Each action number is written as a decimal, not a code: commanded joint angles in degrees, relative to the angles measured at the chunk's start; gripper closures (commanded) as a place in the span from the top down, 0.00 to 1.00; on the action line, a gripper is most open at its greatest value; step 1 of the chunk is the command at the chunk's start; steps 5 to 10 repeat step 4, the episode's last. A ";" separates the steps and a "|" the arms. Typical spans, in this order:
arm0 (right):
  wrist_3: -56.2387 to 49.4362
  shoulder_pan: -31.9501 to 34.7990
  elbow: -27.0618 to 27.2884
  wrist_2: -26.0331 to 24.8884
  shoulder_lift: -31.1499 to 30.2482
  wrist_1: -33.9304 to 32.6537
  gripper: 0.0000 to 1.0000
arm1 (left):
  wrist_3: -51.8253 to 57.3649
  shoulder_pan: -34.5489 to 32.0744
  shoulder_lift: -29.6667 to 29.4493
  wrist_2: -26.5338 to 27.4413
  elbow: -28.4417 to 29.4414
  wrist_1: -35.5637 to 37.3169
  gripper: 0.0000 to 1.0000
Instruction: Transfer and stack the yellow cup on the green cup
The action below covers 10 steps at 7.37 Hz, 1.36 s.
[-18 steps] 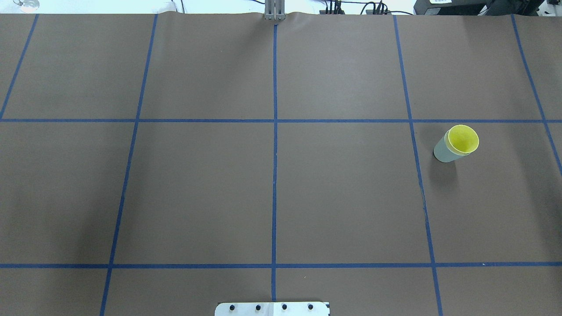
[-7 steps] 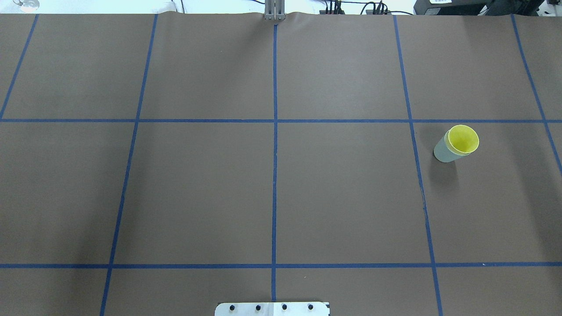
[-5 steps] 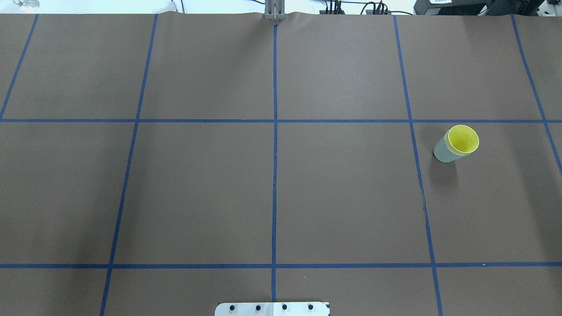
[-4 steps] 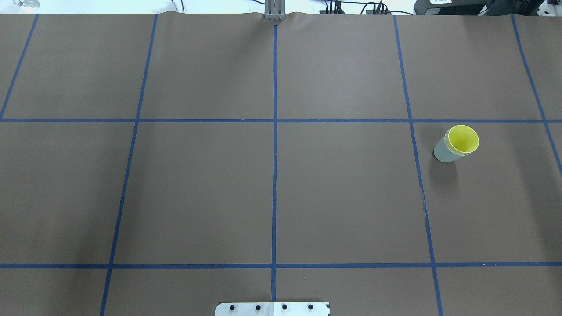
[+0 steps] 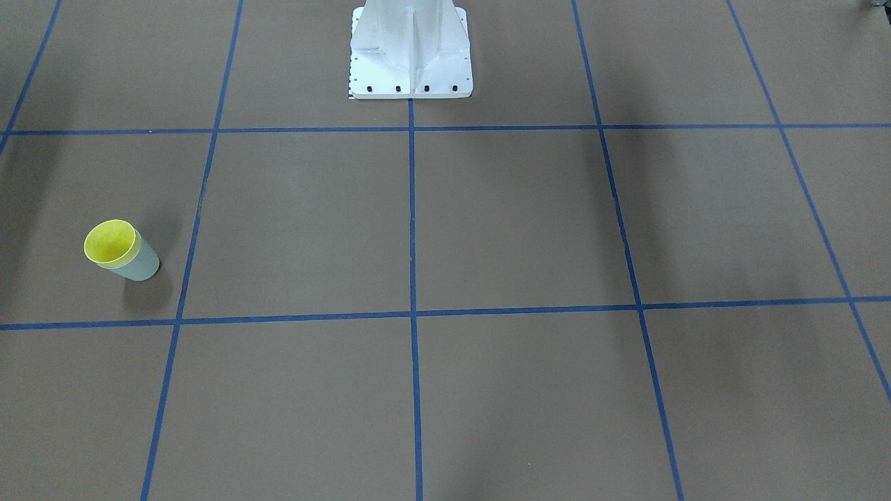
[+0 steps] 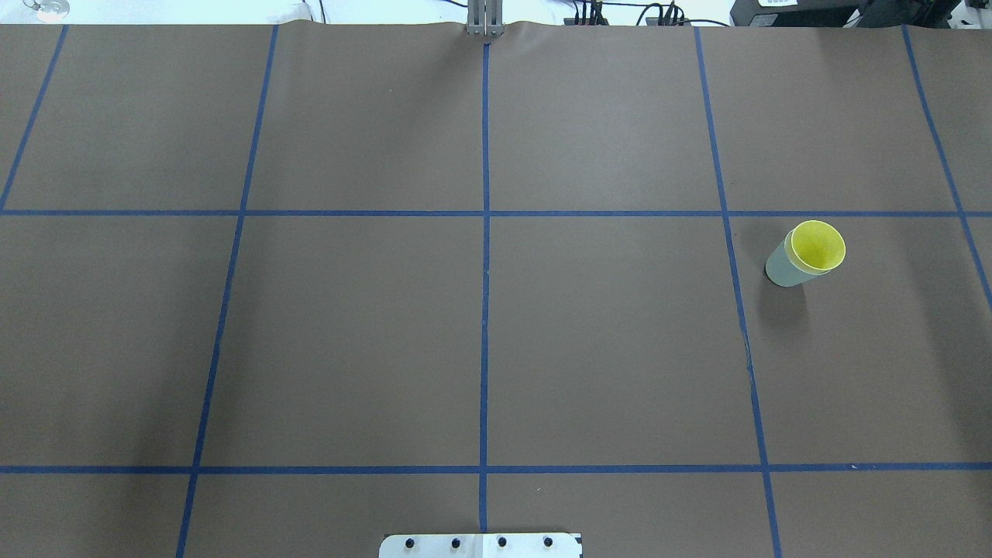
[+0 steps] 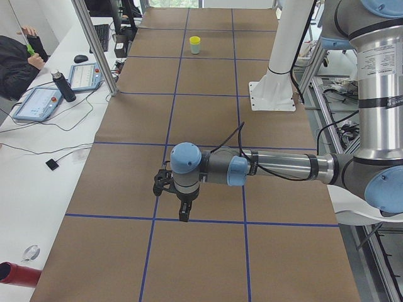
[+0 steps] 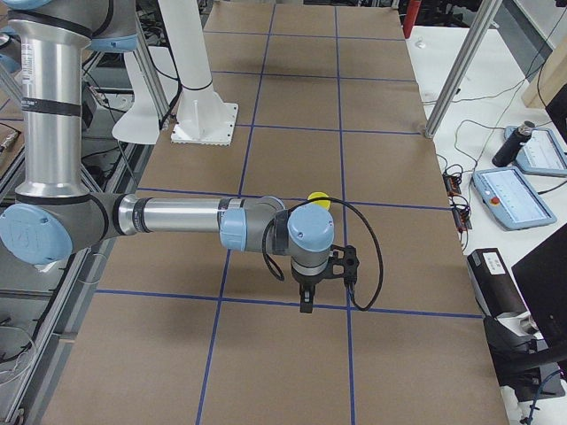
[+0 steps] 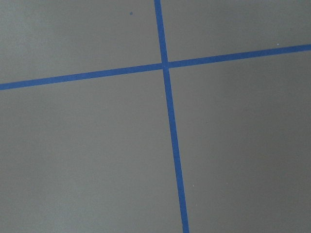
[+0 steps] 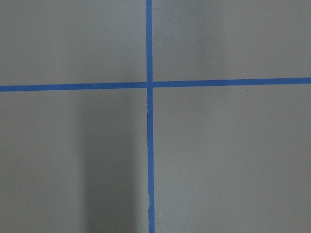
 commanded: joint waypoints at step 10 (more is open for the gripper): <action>0.08 0.00 0.04 0.00 0.01 0.00 1.00 | 0.00 -0.01 -0.03 0.00 0.14 -0.11 1.00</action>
